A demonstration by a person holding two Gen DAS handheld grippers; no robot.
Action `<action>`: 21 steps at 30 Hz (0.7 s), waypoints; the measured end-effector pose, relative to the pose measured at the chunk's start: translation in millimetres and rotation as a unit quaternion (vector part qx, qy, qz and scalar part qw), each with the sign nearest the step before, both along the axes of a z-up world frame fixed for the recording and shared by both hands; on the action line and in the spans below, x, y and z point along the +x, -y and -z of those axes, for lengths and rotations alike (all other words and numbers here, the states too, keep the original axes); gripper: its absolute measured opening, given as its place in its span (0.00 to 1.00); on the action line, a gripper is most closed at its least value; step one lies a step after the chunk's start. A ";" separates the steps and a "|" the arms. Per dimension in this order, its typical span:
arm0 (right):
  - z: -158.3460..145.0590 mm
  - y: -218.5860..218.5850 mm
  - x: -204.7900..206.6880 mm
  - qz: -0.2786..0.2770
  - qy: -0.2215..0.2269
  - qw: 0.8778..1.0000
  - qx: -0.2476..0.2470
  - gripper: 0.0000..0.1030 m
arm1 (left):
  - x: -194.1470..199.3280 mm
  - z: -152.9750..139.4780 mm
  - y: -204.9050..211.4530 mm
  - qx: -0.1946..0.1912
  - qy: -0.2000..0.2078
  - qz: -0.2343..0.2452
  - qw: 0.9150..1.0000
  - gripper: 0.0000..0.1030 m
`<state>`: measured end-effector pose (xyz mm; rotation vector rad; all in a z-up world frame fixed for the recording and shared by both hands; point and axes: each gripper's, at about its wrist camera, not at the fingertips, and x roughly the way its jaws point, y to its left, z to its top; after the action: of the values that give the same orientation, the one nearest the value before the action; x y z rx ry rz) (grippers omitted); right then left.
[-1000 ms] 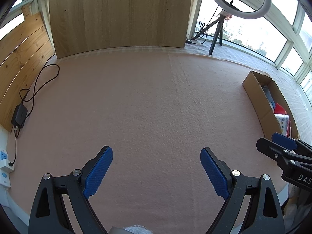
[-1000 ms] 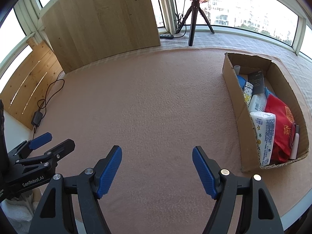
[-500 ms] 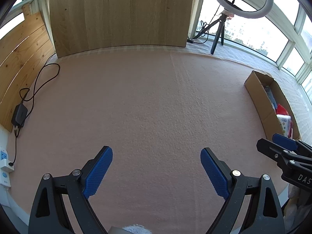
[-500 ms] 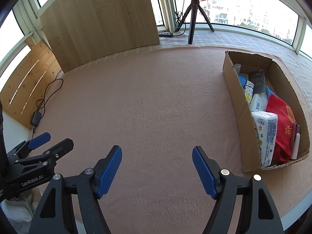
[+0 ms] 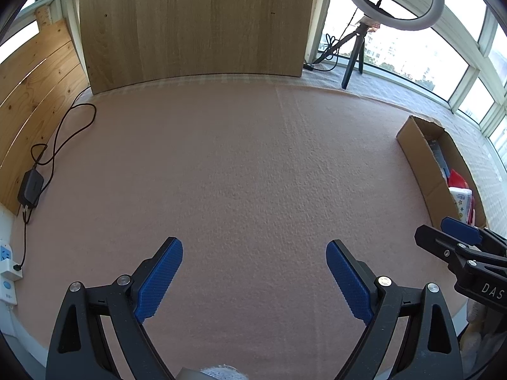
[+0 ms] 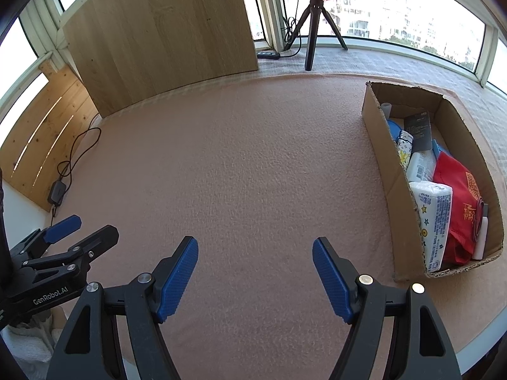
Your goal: Organize objects
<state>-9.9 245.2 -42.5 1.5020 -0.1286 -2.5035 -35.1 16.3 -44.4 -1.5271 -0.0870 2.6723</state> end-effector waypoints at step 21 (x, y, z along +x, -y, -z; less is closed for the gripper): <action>0.5 -1.0 -1.1 0.001 0.001 1.000 -0.001 0.69 | -0.5 -0.2 -3.7 -0.003 0.000 0.002 1.000 0.92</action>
<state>-10.9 246.2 -42.9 1.5045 -0.1313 -2.5023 -35.6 20.0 -44.2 -1.5281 -0.0772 2.6710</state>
